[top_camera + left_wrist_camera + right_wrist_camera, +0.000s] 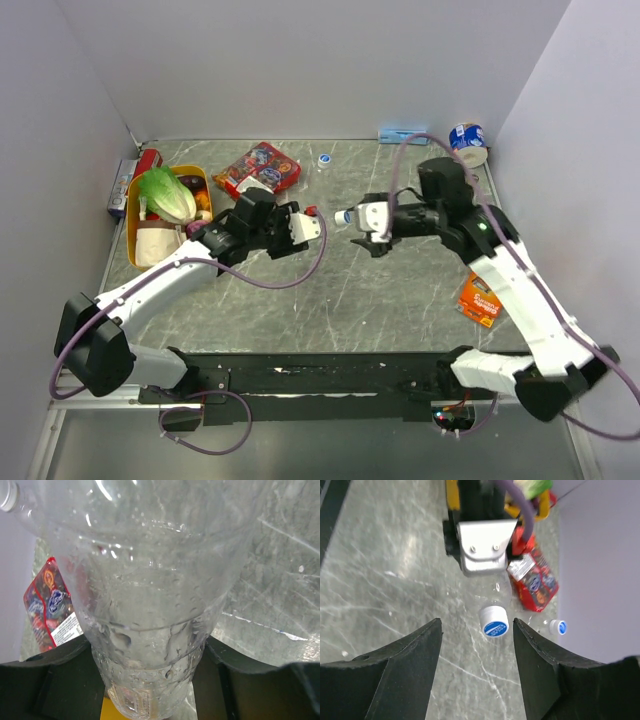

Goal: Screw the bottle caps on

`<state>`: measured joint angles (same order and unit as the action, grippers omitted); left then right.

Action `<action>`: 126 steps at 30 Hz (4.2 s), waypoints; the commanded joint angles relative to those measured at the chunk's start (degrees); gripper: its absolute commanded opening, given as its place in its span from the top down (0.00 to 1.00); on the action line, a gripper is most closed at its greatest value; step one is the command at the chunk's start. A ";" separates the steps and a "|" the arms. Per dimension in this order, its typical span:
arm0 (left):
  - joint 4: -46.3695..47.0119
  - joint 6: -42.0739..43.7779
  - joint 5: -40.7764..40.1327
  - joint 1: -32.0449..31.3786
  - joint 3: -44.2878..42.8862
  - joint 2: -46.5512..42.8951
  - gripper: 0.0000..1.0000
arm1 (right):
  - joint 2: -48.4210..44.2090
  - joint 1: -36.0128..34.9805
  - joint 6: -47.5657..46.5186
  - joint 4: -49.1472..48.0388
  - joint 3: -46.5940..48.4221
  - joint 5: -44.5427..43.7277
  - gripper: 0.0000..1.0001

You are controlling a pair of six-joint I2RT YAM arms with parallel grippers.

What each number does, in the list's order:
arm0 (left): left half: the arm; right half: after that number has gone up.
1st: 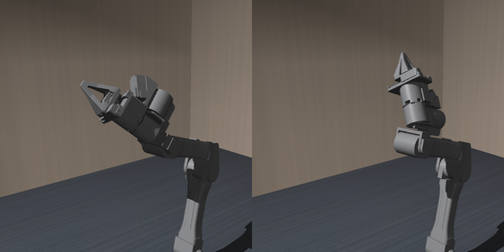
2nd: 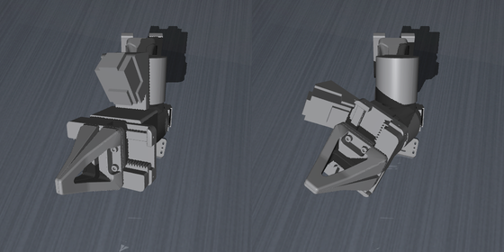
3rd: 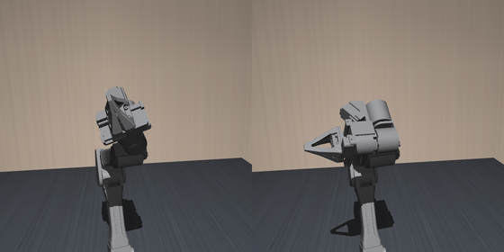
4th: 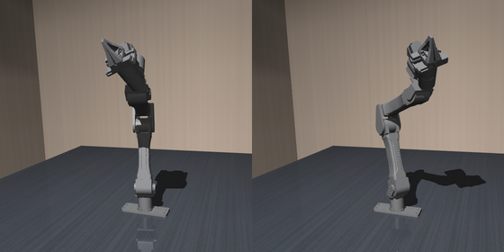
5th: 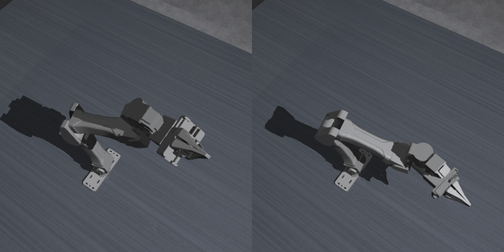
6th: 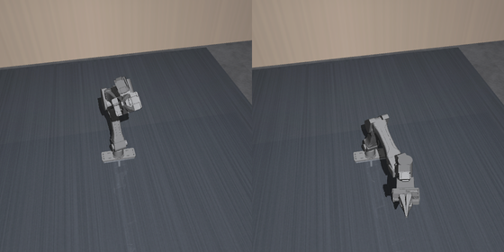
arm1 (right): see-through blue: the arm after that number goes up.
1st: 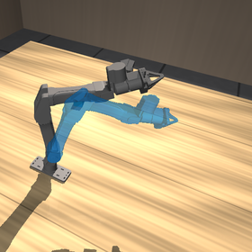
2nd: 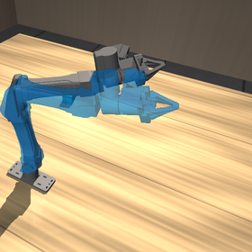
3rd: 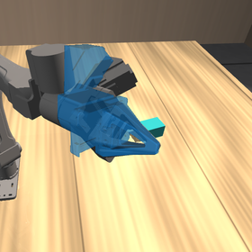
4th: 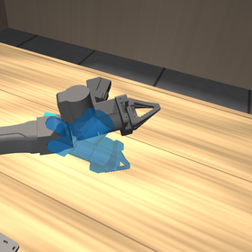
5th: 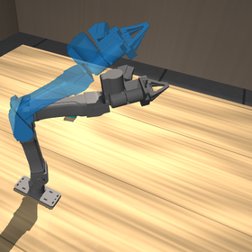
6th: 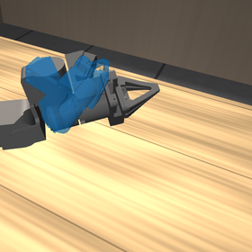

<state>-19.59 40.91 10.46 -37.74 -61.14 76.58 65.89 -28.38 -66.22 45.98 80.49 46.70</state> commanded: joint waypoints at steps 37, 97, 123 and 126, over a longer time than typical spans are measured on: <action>15.64 -16.30 1.33 -0.23 4.27 -3.18 0.04 | 22.70 3.24 45.58 -1.97 24.00 -2.47 1.00; 15.38 -29.83 0.18 4.43 18.16 -10.66 0.04 | 44.33 2.10 27.10 28.29 38.08 -30.79 0.59; 14.50 -30.62 2.63 4.60 17.03 -9.78 0.04 | 39.67 2.10 29.39 27.76 40.09 -21.04 0.21; 15.28 -32.89 3.42 4.69 16.85 -9.25 0.04 | 37.74 2.19 29.65 28.47 40.10 -17.09 0.16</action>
<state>-6.68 11.03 11.75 -33.39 -43.31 66.67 109.54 -25.89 -37.32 73.32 117.97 22.90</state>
